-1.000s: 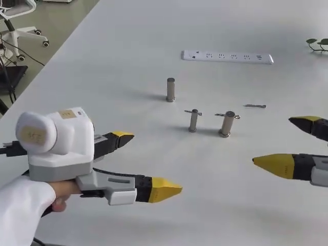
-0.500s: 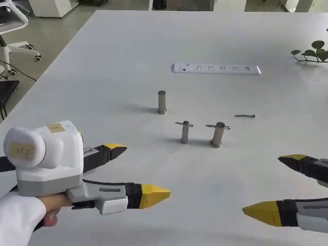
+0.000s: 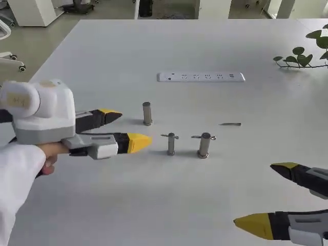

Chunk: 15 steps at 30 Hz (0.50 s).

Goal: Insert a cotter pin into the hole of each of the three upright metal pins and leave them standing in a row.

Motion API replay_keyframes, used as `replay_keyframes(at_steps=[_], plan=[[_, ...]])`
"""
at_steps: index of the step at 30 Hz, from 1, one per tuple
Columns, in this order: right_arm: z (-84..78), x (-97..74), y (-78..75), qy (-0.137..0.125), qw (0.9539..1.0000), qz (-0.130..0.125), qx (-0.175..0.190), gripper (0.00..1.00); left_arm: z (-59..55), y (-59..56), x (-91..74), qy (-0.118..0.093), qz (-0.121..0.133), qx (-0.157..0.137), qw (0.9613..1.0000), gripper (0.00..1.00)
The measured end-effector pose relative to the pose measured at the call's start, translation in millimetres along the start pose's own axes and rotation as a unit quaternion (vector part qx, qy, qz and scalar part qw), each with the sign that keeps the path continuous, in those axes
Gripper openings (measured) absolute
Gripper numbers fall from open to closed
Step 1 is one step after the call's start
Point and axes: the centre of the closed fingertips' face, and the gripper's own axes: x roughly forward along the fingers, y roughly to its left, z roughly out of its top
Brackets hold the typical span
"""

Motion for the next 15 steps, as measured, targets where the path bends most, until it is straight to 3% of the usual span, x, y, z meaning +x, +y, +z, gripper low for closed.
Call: replay_keyframes(at_steps=[5,9,12,15], plan=[[-0.6,-0.8,-4.5,0.002,0.9999,-0.004,0.01,0.96,7.7,24.7,28.6,0.009,0.018,0.021,0.9996,0.45],[-0.4,-0.8,-8.7,0.004,0.9999,-0.008,0.015,0.95,9.0,51.0,48.3,0.009,0.057,0.027,0.998,0.39],[0.0,-0.4,-10.5,0.003,0.9998,-0.009,0.016,0.94,3.4,72.5,58.4,0.019,0.089,0.016,0.9957,0.35],[-1.5,0.6,-12.7,0.006,0.9997,-0.012,0.022,0.94,-5.0,87.7,68.5,0.032,0.1,0.017,0.9943,0.31]])
